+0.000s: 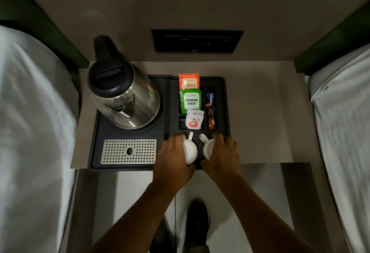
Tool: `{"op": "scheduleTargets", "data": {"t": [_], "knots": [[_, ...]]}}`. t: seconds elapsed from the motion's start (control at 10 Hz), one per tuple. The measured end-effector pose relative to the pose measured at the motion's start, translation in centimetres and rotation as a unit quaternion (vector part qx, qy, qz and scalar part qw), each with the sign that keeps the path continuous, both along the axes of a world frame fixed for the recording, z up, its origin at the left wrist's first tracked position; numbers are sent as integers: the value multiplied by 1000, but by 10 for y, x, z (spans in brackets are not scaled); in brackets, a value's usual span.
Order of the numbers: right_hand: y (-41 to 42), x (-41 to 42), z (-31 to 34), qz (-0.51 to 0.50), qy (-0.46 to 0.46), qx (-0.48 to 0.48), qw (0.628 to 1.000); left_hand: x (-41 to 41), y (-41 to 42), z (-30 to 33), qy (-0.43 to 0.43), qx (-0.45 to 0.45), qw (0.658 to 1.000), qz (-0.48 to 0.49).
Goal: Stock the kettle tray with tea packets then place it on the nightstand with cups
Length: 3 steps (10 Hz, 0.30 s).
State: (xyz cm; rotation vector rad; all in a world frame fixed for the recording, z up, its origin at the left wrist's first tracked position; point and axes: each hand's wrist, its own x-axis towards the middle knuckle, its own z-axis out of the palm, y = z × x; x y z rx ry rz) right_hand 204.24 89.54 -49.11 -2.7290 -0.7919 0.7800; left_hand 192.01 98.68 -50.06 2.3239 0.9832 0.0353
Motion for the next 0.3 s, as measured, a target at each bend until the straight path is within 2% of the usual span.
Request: {"op": "scheduleTargets", "data": {"t": [0.2, 0.3], "knots": [[13, -4, 33, 12, -8, -9, 1000, -5, 1, 22, 49, 42, 998, -11], [21, 1, 66, 34, -17, 15, 999, -9, 8, 51, 41, 73, 996, -16]]}}
